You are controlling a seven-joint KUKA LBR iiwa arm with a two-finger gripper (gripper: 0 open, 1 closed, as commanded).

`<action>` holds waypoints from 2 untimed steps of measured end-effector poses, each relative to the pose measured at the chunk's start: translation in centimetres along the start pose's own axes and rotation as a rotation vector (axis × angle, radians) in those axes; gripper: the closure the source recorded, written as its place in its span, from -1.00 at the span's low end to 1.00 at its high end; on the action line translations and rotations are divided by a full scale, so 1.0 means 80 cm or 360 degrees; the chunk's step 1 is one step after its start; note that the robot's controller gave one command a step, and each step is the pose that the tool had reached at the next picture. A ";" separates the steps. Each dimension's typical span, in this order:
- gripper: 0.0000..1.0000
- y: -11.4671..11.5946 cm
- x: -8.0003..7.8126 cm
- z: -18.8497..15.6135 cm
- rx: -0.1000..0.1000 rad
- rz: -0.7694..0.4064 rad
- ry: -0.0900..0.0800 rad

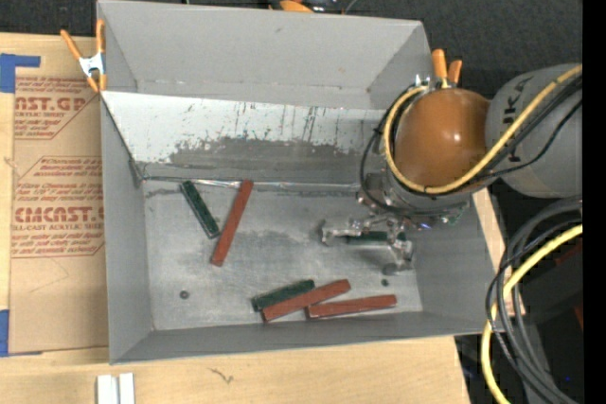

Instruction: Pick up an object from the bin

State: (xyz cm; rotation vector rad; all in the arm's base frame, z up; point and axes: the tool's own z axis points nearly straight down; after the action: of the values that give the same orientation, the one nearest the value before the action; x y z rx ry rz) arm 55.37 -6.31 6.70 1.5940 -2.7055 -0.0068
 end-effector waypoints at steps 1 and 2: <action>-1.00 -0.081 0.038 -0.012 0.0006 -0.0024 -0.0011; 1.00 -0.079 0.037 -0.011 0.0009 -0.0036 -0.0006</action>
Offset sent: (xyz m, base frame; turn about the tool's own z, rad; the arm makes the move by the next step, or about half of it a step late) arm 0.0401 -0.0585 0.0084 -0.0253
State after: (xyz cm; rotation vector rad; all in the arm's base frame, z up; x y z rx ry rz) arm 59.46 -12.01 7.55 1.6278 -2.6922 -0.0023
